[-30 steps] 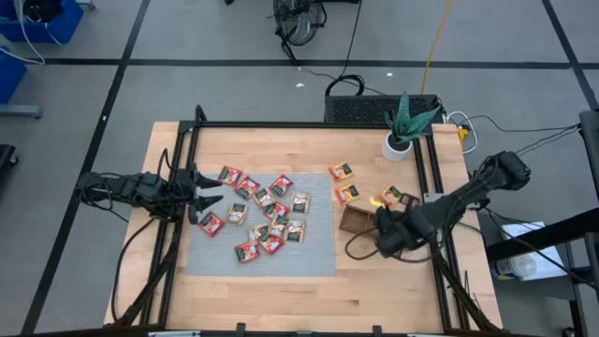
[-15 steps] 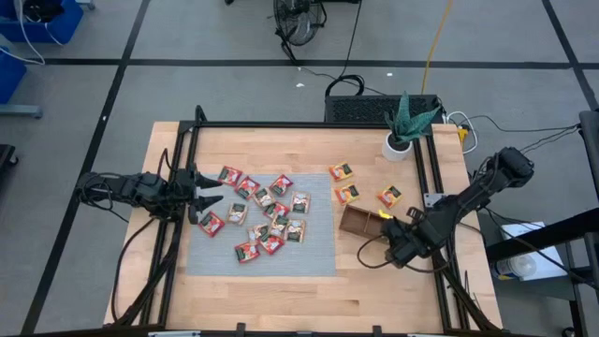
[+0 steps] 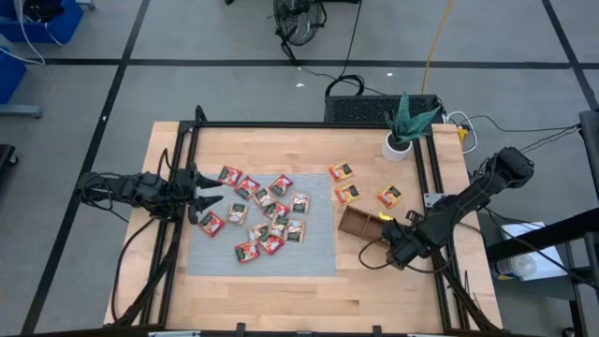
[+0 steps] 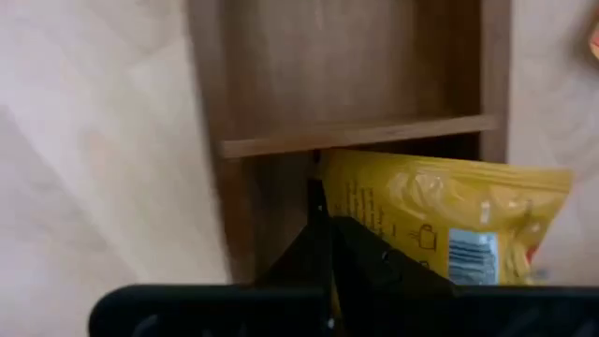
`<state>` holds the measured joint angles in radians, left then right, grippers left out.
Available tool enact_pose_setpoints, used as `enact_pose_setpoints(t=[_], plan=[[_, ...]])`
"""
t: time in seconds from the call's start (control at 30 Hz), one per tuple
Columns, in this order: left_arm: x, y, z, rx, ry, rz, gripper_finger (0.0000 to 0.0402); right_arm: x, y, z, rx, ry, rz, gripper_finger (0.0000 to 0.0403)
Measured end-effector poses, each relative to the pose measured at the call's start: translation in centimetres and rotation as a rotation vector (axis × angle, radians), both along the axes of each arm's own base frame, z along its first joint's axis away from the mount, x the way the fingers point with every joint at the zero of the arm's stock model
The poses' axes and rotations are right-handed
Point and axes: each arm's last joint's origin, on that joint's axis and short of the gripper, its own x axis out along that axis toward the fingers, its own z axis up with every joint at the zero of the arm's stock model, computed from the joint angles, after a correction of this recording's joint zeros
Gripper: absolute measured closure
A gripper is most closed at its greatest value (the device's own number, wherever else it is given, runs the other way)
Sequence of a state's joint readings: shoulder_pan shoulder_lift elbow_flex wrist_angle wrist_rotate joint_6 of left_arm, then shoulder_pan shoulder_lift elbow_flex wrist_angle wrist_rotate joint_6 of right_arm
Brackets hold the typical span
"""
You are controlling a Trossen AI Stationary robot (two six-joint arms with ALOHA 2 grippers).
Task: Pick & Place Tea
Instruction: Adjust the yellow tea bag in the right section of the wooden organizer
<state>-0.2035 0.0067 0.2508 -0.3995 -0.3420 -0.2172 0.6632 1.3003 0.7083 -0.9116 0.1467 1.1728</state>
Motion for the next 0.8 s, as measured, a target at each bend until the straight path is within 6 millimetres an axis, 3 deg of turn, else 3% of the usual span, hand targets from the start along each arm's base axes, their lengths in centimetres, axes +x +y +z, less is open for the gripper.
enact_pose_setpoints(t=[0.63, 0.8], plan=[[0.0, 0.0, 0.0, 0.000, 0.000, 0.000, 0.0178, -1.8, -1.5, -1.4, -0.138, 0.114, -0.015, 0.0403], [0.0, 0.0, 0.0, 0.000, 0.000, 0.000, 0.0178, -1.7, -1.3, -1.4, -0.102, 0.121, 0.008, 0.0403]])
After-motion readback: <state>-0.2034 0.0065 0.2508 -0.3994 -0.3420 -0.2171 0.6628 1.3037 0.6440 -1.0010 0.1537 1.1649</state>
